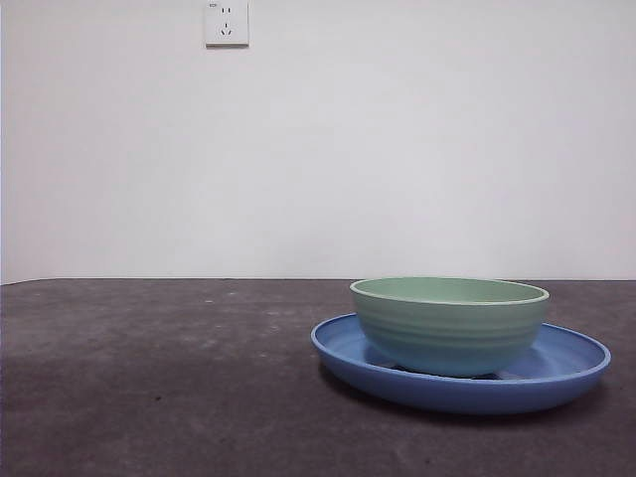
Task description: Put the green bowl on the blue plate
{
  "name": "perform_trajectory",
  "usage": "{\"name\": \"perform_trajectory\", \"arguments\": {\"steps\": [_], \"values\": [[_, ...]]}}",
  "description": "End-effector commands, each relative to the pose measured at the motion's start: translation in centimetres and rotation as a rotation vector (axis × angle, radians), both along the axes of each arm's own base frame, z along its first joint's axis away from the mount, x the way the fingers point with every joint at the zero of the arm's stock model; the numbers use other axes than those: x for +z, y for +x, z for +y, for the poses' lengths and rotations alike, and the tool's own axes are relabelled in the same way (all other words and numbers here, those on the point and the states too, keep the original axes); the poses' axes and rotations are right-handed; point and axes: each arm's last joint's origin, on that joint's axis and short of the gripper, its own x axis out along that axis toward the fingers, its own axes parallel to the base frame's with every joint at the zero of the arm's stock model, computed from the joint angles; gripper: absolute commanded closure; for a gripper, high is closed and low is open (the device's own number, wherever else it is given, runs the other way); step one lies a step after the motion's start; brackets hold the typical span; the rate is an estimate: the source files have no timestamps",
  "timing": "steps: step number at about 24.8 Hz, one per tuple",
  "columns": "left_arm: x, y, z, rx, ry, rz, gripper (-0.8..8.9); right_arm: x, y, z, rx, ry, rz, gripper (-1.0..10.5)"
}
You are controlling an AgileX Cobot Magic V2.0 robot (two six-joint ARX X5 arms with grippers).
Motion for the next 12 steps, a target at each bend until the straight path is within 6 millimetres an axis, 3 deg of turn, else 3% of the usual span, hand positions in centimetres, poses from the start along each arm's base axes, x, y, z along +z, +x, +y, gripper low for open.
{"name": "perform_trajectory", "arguments": {"steps": [1,9,12], "values": [[0.26,-0.17,0.13,-0.011,0.000,-0.030,2.15,0.53,-0.03,0.03,0.006,0.003,-0.022,3.5],[0.26,-0.21,0.17,-0.011,-0.001,-0.031,2.15,0.52,-0.03,0.02,-0.009,0.015,-0.005,3.6],[0.26,-0.21,0.17,-0.011,-0.001,-0.031,2.16,0.41,0.07,-0.12,-0.103,0.030,0.047,3.6]]}}
